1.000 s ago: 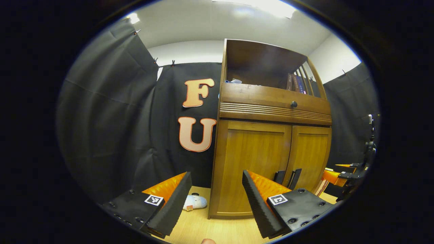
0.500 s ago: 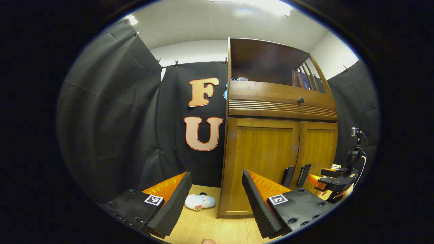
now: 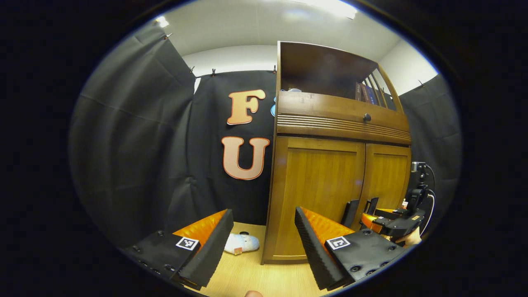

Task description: Open the right door of the double-door shoe cabinet with the right hand, and open the left door with the left hand.

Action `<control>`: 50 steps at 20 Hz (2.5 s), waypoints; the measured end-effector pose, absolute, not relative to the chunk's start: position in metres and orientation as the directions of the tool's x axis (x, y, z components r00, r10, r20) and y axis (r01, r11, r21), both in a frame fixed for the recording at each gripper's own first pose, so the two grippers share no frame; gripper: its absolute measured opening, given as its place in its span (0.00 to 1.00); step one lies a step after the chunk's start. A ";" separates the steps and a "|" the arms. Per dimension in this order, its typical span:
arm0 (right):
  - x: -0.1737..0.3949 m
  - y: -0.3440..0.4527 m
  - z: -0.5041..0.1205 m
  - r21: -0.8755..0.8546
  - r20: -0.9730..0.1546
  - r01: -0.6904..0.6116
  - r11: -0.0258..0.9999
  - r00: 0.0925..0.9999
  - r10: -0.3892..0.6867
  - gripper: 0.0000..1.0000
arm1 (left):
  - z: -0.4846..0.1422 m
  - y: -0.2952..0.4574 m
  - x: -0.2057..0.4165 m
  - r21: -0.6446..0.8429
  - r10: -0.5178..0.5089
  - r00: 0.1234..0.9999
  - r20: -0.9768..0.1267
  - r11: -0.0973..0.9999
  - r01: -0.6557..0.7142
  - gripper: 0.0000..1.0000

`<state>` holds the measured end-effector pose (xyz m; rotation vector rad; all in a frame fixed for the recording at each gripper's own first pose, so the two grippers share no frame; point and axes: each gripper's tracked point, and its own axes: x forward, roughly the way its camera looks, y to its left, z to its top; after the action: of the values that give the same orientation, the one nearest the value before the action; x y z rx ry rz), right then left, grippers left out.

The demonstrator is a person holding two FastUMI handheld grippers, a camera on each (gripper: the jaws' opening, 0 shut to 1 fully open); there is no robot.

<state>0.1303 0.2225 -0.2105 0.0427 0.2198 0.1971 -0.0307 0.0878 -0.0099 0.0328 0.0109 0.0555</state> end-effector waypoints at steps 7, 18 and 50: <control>0.141 0.228 -0.221 0.101 -0.248 -0.189 0.977 0.946 0.208 0.45 | -0.010 0.088 -0.035 0.048 0.065 0.998 -0.013 0.997 -0.064 0.94; 0.099 0.217 -0.215 0.079 -0.270 -0.206 0.975 0.938 0.219 0.27 | -0.004 0.079 -0.054 0.049 0.057 0.998 -0.009 0.997 -0.056 0.97; -0.063 0.051 -0.179 0.038 -0.244 -0.111 0.993 0.963 0.117 0.14 | 0.007 0.011 -0.122 0.060 -0.070 0.997 0.007 0.996 0.070 0.94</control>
<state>-0.0630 0.0514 -0.1794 0.0246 0.2481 0.1152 -0.1224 0.0110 0.0066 0.0602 -0.0095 -0.0703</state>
